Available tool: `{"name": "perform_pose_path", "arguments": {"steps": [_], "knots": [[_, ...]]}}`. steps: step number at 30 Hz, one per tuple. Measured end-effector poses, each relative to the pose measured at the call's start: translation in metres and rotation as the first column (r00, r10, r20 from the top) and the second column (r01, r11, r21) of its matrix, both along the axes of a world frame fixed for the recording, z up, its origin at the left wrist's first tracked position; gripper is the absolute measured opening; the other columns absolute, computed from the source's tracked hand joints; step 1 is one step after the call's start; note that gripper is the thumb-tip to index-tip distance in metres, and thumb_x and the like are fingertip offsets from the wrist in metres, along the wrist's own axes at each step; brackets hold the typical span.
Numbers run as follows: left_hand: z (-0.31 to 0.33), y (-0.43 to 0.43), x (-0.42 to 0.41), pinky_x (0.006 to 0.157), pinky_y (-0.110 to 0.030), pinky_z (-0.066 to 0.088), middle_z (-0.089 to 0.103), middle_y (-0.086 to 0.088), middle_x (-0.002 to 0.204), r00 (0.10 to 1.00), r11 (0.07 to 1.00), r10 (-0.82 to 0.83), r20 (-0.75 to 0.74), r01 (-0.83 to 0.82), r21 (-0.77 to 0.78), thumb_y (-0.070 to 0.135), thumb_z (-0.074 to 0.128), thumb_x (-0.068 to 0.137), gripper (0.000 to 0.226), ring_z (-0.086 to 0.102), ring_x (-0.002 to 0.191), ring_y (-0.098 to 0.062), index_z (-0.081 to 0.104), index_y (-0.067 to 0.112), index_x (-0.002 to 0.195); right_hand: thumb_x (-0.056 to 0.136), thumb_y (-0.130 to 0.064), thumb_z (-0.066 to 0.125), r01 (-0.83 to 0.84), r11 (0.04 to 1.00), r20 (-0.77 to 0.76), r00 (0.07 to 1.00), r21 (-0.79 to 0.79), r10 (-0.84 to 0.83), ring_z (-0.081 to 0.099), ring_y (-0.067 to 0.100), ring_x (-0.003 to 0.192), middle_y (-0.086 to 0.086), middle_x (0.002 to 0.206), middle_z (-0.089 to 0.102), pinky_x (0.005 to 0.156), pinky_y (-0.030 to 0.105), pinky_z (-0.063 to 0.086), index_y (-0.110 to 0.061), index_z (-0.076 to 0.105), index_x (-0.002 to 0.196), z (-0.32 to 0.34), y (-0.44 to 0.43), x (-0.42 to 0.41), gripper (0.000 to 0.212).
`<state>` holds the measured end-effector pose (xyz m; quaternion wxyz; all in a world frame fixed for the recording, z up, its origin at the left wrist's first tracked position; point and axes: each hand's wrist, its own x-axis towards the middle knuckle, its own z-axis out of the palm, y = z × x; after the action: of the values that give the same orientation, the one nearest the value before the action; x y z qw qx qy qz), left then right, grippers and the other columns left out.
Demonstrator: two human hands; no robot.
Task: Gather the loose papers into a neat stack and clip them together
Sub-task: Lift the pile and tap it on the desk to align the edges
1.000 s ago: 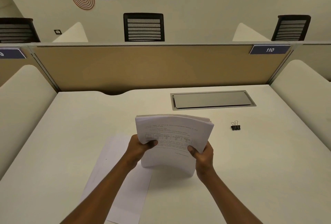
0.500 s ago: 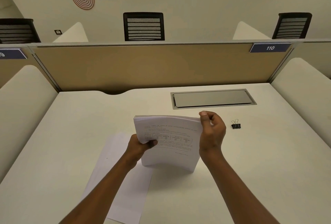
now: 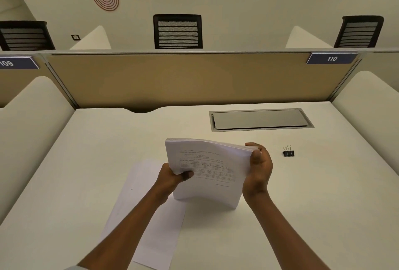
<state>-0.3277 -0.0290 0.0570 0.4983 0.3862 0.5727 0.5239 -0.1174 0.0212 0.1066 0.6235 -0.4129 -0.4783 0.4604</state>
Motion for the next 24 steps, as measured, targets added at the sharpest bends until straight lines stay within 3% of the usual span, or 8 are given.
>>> {"name": "perform_pose_path", "arguments": {"steps": [2, 5, 8, 12, 15, 18, 22, 24], "knots": [[-0.001, -0.001, 0.001, 0.073, -0.027, 0.058, 0.075, 0.009, 0.095, 1.000, 1.000, -0.004, -0.003, 0.004, -0.006, 0.005, 0.077, 0.075, 0.040, 0.069, 0.092, -0.015, 0.072, 0.041, 0.090, 0.077, -0.067, 0.055, -0.063, 0.998, 0.008, 0.998, -0.015, 0.063, 0.059, 0.025, 0.084, 0.014, 0.093, 0.059, 0.064, 0.035, 0.051, 0.003, 0.053, 0.106, -0.021, -0.002, 0.007, 0.076], [-0.002, -0.002, 0.001, 0.075, -0.027, 0.058, 0.075, 0.008, 0.098, 1.000, 1.000, -0.011, 0.001, 0.011, -0.016, 0.013, 0.080, 0.071, 0.036, 0.070, 0.093, -0.013, 0.073, 0.043, 0.091, 0.075, -0.046, 0.067, -0.069, 0.990, 0.120, 0.989, -0.121, 0.083, 0.062, 0.036, 0.091, 0.016, 0.097, 0.064, 0.071, 0.048, 0.054, -0.013, 0.059, 0.106, -0.045, -0.010, 0.011, 0.046], [-0.006, -0.002, 0.000, 0.077, -0.025, 0.057, 0.075, 0.006, 0.097, 1.000, 0.999, 0.007, -0.003, -0.007, -0.041, 0.008, 0.078, 0.076, 0.035, 0.068, 0.095, -0.015, 0.071, 0.036, 0.095, 0.070, -0.025, 0.070, -0.079, 0.969, 0.172, 0.978, -0.233, 0.121, 0.065, 0.032, 0.093, 0.008, 0.096, 0.069, 0.074, 0.040, 0.059, -0.025, 0.062, 0.096, -0.058, -0.017, 0.007, 0.027], [-0.013, -0.003, 0.002, 0.084, -0.029, 0.056, 0.070, 0.001, 0.107, 0.999, 0.997, 0.012, -0.042, -0.016, -0.082, 0.009, 0.075, 0.079, 0.033, 0.064, 0.100, -0.019, 0.066, 0.031, 0.102, 0.066, -0.017, 0.070, -0.049, 0.947, 0.131, 0.987, -0.316, 0.095, 0.066, 0.029, 0.090, 0.008, 0.095, 0.070, 0.064, 0.026, 0.058, -0.018, 0.063, 0.094, -0.060, -0.017, 0.003, 0.029], [-0.016, -0.004, 0.003, 0.078, -0.022, 0.057, 0.070, -0.001, 0.108, 0.999, 0.996, 0.036, -0.033, -0.038, -0.083, 0.010, 0.074, 0.080, 0.032, 0.065, 0.102, -0.020, 0.067, 0.026, 0.107, 0.065, -0.013, 0.073, -0.021, 0.930, 0.128, 0.989, -0.366, 0.073, 0.066, 0.030, 0.088, 0.008, 0.093, 0.070, 0.067, 0.030, 0.056, -0.017, 0.064, 0.090, -0.059, -0.014, 0.000, 0.027], [-0.013, -0.005, 0.001, 0.072, -0.020, 0.057, 0.073, 0.002, 0.103, 0.996, 0.992, 0.087, -0.032, -0.089, -0.085, 0.011, 0.075, 0.080, 0.026, 0.068, 0.098, -0.019, 0.069, 0.024, 0.102, 0.076, -0.002, 0.074, -0.011, 0.921, 0.191, 0.977, -0.390, 0.092, 0.067, 0.031, 0.089, 0.010, 0.096, 0.070, 0.072, 0.039, 0.058, -0.012, 0.064, 0.096, -0.056, -0.011, -0.005, 0.025], [-0.007, -0.008, -0.014, 0.075, -0.037, 0.061, 0.075, 0.000, 0.102, 0.994, 0.988, 0.100, -0.052, -0.106, -0.117, 0.021, 0.079, 0.076, 0.022, 0.072, 0.091, -0.024, 0.071, 0.025, 0.096, 0.082, -0.008, 0.070, -0.005, 0.939, 0.309, 0.944, -0.345, 0.118, 0.067, 0.018, 0.081, 0.003, 0.096, 0.067, 0.058, 0.016, 0.053, -0.012, 0.060, 0.102, -0.042, -0.012, -0.018, 0.023], [-0.006, -0.011, -0.028, 0.079, -0.042, 0.060, 0.074, -0.002, 0.104, 0.991, 0.983, 0.108, -0.078, -0.118, -0.142, 0.020, 0.079, 0.076, 0.024, 0.072, 0.091, -0.024, 0.070, 0.023, 0.099, 0.082, -0.011, 0.070, -0.013, 0.934, 0.339, 0.930, -0.357, 0.143, 0.065, 0.020, 0.083, 0.001, 0.096, 0.065, 0.061, 0.017, 0.050, -0.013, 0.060, 0.103, -0.038, -0.016, -0.028, 0.023]]}}
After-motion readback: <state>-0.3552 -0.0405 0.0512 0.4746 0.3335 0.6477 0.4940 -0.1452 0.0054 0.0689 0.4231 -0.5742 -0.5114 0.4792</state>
